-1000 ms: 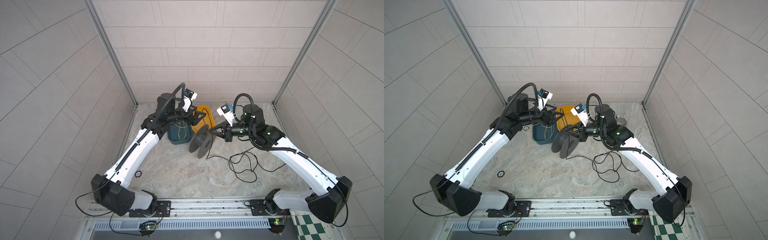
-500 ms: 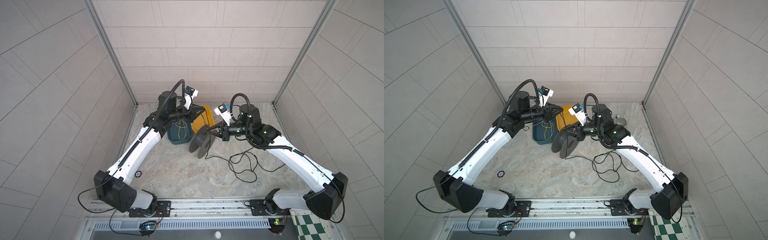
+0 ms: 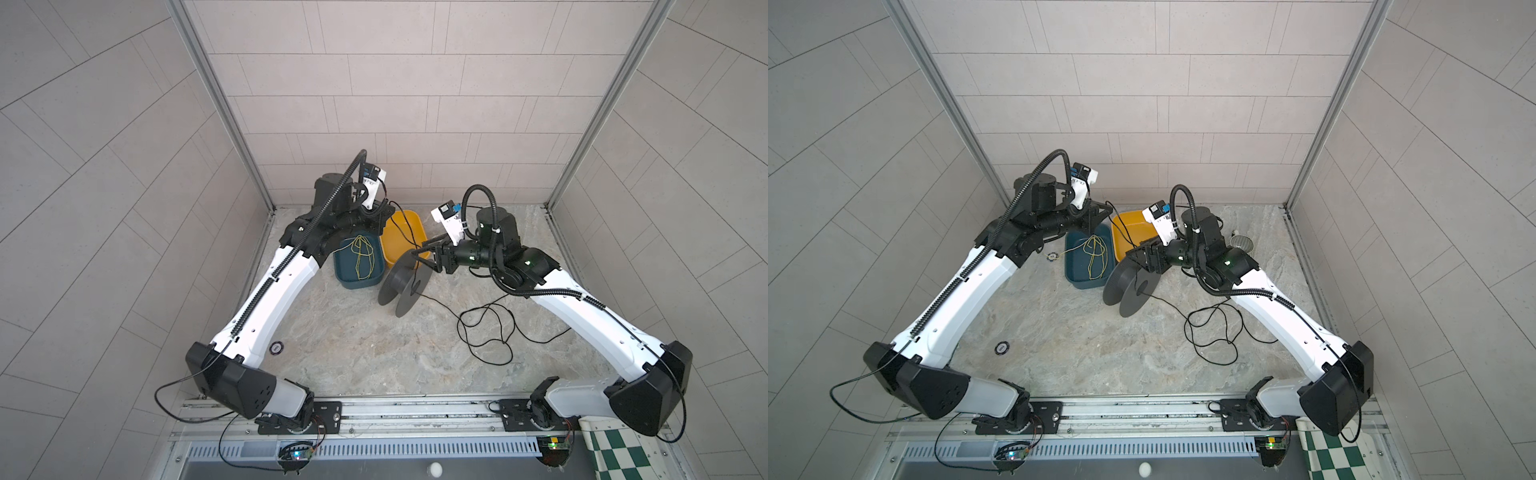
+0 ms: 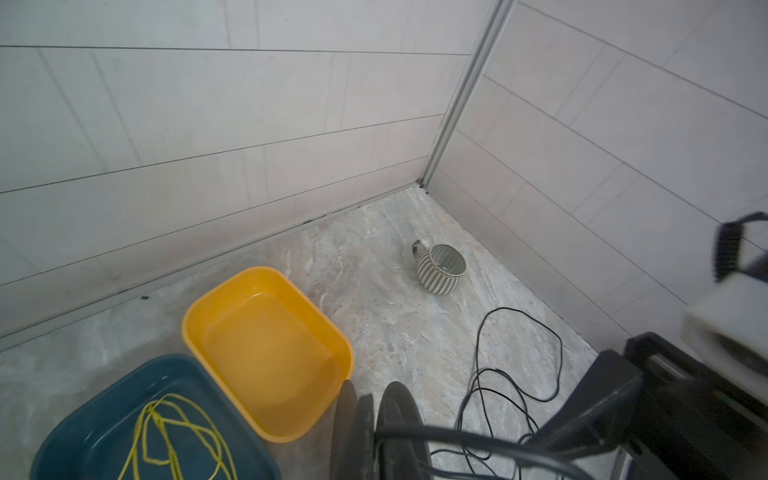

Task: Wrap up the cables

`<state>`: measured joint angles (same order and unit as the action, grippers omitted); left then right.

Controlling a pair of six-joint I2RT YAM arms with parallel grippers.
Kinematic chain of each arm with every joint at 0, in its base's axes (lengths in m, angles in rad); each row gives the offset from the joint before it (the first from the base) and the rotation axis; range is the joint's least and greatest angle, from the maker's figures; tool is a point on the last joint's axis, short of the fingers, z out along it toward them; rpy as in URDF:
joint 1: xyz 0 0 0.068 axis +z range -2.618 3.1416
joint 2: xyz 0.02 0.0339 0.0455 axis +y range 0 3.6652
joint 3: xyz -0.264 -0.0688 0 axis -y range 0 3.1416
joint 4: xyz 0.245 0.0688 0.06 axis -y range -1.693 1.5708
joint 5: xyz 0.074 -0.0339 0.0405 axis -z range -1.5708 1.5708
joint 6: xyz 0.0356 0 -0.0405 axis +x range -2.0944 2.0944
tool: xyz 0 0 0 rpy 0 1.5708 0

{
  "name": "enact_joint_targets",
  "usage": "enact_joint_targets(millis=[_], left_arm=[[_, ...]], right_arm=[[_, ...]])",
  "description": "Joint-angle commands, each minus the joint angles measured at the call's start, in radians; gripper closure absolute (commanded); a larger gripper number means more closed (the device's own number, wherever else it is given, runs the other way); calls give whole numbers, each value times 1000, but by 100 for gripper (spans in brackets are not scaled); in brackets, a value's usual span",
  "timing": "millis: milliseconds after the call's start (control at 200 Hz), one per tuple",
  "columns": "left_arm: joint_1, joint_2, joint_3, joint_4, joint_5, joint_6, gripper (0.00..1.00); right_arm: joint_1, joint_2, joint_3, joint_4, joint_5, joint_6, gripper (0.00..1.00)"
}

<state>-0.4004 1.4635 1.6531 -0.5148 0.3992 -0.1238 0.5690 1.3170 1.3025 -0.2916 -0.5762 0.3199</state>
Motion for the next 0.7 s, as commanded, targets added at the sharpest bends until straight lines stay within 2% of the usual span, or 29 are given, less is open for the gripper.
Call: enact_joint_targets(millis=[0, 120, 315, 475, 696], left_arm=[[-3, 25, 63, -161, -109, -41, 100], [-5, 39, 97, -238, -138, -67, 100], [-6, 37, 114, -291, -157, -118, 100], [-8, 36, 130, -322, -147, -137, 100], [-11, 23, 129, -346, -147, -140, 100]], right_arm=[[51, -63, -18, -44, 220, -25, 27], [136, -104, -79, -28, 479, -30, 21], [227, -84, -145, 37, 698, 8, 22], [282, -51, -176, 114, 781, 23, 27], [292, 17, -160, 189, 827, 29, 33]])
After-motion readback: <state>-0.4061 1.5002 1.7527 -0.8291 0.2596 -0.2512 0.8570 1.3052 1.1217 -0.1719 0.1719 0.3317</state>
